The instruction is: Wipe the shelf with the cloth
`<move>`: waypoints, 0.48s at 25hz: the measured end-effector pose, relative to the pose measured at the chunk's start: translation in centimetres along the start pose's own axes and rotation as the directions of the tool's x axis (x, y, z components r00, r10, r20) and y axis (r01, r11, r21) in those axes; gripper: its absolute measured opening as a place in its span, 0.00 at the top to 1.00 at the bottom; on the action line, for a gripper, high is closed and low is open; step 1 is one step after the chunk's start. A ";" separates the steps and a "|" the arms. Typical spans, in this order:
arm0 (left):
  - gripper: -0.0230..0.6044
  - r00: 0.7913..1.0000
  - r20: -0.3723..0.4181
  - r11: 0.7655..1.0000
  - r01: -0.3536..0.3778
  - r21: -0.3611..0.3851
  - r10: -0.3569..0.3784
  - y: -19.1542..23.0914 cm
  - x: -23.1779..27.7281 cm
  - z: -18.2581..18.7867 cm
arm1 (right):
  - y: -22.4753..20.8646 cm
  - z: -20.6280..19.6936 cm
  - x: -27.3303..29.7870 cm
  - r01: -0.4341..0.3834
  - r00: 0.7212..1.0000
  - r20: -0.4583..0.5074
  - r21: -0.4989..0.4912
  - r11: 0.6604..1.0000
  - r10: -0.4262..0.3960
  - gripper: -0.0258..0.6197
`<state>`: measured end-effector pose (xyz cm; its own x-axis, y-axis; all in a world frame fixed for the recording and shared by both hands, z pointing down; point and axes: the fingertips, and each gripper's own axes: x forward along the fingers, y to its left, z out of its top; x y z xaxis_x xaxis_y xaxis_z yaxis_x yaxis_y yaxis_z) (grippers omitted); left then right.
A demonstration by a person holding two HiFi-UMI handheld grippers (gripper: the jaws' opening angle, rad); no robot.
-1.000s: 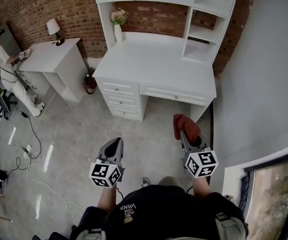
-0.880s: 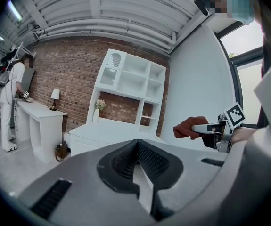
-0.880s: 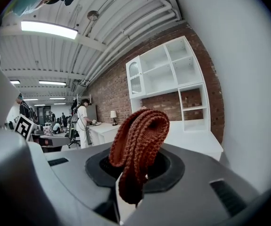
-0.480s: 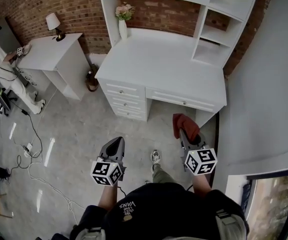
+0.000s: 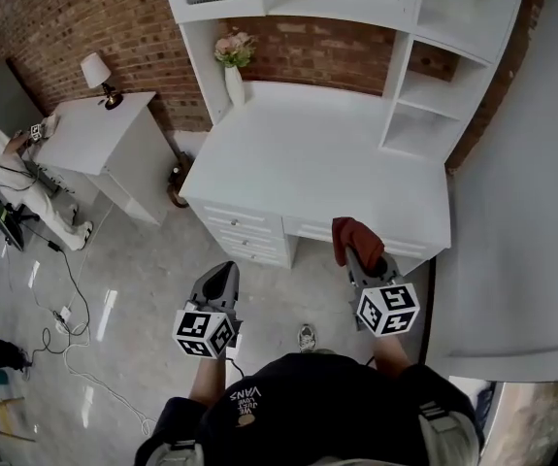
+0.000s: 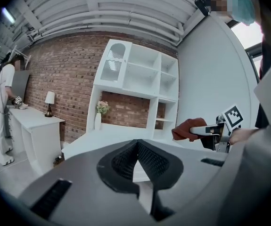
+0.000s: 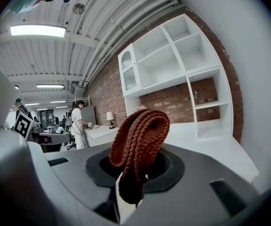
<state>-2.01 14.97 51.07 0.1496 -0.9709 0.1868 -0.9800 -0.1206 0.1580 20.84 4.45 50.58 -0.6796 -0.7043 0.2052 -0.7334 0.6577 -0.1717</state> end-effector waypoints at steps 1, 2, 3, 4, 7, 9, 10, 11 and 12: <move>0.95 1.000 0.000 1.000 0.003 0.000 -0.003 0.1 1.5 0.4 | -1.2 0.5 0.9 0.008 1.000 0.004 0.004 1.000 -0.008 0.82; 0.95 1.000 0.000 1.000 0.007 0.001 -0.007 0.1 2.9 0.8 | -2.2 1.0 1.6 0.014 1.000 0.005 0.007 1.000 -0.014 0.82; 0.95 1.000 -0.001 1.000 0.011 0.002 -0.011 0.1 4.3 1.2 | -3.2 1.4 2.3 0.017 1.000 0.006 0.008 1.000 -0.017 0.82; 0.95 1.000 0.000 1.000 0.014 0.004 -0.014 0.1 5.5 1.6 | -4.1 1.9 3.1 0.018 1.000 0.008 0.007 1.000 -0.018 0.82; 0.95 1.000 0.009 1.000 0.020 0.003 -0.020 0.3 8.9 2.6 | -6.4 3.1 5.3 0.025 1.000 0.014 0.005 1.000 -0.025 0.82; 0.95 1.000 0.004 1.000 0.020 0.000 -0.020 0.9 10.3 2.7 | -7.3 3.4 6.8 0.031 0.999 0.010 0.009 0.999 -0.031 0.82; 0.95 1.000 -0.005 1.000 0.018 -0.002 -0.018 1.3 10.6 2.5 | -7.4 3.4 7.5 0.032 0.999 0.005 0.011 0.999 -0.032 0.82; 0.95 1.000 -0.017 1.000 0.015 -0.007 -0.015 1.9 10.9 2.2 | -7.4 3.3 8.0 0.033 0.999 0.000 0.011 0.999 -0.033 0.82; 0.95 1.000 -0.028 1.000 0.010 -0.015 -0.010 2.7 11.2 1.9 | -7.5 3.2 8.5 0.038 0.999 -0.004 0.012 0.999 -0.037 0.82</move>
<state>-3.18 3.38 51.75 0.1633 -0.9634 0.2125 -0.9765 -0.1271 0.1740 20.56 -7.33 50.49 -0.6516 -0.7273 0.2154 -0.7585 0.6277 -0.1752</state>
